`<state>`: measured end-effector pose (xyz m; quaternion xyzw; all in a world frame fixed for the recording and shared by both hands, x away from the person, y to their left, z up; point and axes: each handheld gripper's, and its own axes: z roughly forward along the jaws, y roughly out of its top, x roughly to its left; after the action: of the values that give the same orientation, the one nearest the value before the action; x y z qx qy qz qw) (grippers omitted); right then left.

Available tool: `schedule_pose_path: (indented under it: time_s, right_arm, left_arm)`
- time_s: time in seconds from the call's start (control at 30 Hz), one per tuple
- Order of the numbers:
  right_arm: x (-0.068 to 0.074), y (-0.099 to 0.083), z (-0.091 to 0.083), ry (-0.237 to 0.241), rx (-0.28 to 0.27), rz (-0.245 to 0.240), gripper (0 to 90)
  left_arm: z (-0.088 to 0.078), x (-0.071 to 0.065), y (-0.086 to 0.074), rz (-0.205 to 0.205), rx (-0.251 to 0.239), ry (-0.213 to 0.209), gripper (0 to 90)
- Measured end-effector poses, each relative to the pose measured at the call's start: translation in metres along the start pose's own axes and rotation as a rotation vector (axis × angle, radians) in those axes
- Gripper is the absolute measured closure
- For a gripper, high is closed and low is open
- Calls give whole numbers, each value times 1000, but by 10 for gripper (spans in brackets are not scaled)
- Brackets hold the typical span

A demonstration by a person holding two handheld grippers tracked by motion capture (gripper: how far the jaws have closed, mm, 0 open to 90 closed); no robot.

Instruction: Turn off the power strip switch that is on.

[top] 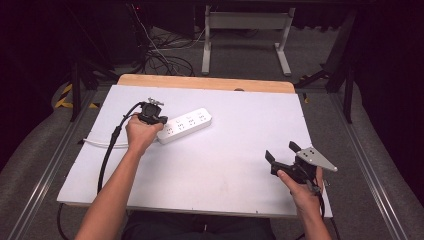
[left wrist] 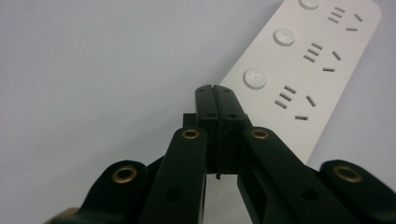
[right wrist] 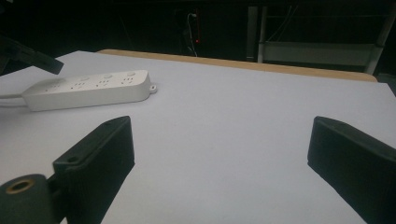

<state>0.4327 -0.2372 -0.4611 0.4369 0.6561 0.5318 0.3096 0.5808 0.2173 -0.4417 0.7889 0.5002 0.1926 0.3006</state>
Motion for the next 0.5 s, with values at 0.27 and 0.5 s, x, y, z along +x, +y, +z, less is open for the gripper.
schedule_pose_path:
  time_s: [0.27,0.5]
  right_arm:
    - [-1,0,-1,-7,-5,4,76]
    - [-1,-1,-3,-11,-2,6,76]
  left_arm:
    - [6,-4,-2,-14,12,-13,900]
    - [8,-5,-6,-32,-14,-24,900]
